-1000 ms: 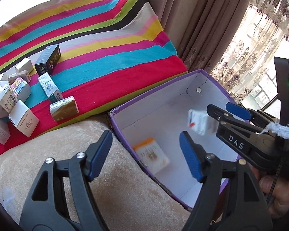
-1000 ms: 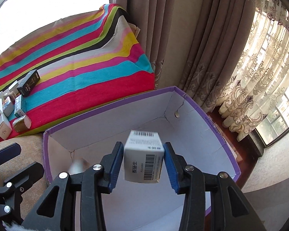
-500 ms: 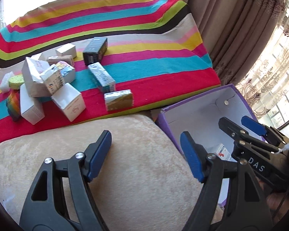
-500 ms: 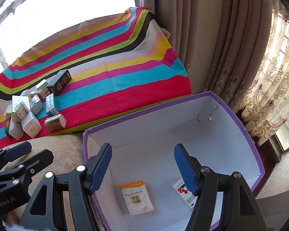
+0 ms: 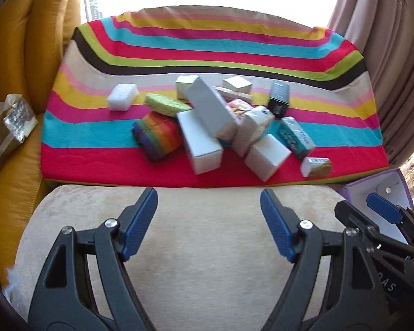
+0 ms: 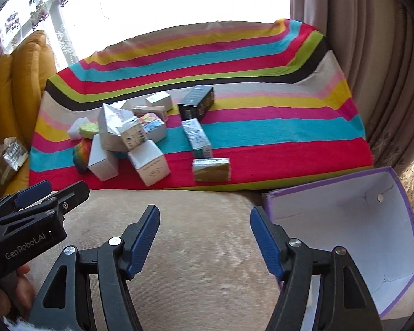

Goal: Organize objects
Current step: 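Move both open tools back over the boxes on the striped cloth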

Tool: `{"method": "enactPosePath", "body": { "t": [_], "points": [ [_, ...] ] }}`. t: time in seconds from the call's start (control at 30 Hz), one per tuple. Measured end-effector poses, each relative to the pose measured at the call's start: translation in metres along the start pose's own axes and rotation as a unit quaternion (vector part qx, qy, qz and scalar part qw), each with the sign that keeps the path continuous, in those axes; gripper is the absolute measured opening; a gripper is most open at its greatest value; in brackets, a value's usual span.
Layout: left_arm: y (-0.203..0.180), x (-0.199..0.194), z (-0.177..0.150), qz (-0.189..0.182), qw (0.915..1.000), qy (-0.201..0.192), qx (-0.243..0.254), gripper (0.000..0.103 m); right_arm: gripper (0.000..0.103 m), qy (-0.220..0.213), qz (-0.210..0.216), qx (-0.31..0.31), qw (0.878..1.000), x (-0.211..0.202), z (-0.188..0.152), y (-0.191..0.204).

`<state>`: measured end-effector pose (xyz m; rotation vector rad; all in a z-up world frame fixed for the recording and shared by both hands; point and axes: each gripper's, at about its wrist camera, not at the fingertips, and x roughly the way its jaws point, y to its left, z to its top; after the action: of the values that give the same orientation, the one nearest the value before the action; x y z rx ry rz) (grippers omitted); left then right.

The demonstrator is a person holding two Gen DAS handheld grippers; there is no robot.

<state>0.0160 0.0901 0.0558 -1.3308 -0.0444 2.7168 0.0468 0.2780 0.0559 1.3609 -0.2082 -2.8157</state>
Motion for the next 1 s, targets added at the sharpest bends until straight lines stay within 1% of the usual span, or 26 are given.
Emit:
{"method": "enactPosePath", "body": {
  "t": [0.2,0.4,0.47,0.53,0.7,1.0],
  "points": [
    [0.049,-0.001,-0.006,0.040,0.9985,0.002,-0.038,0.080,0.069,0.011,0.035,-0.027,0.999,0.012,0.002,0.042],
    [0.080,-0.002,-0.011,0.070,0.9959,0.005,-0.056,0.080,0.069,0.025,0.062,-0.048,0.997,0.024,0.002,0.071],
    [0.086,-0.001,-0.011,0.077,0.9952,0.008,-0.060,0.080,0.070,0.029,0.067,-0.053,0.996,0.028,0.002,0.079],
    [0.089,0.000,-0.010,0.084,0.9946,0.010,-0.060,0.080,0.073,0.031,0.073,-0.057,0.995,0.031,0.003,0.085],
    [0.097,0.005,-0.008,0.098,0.9933,0.017,-0.059,0.080,0.076,0.039,0.094,-0.061,0.993,0.038,0.006,0.097],
    [0.104,0.015,0.000,0.130,0.9893,0.033,-0.057,0.080,0.080,0.056,0.148,-0.054,0.986,0.053,0.015,0.109]
  ]
}}
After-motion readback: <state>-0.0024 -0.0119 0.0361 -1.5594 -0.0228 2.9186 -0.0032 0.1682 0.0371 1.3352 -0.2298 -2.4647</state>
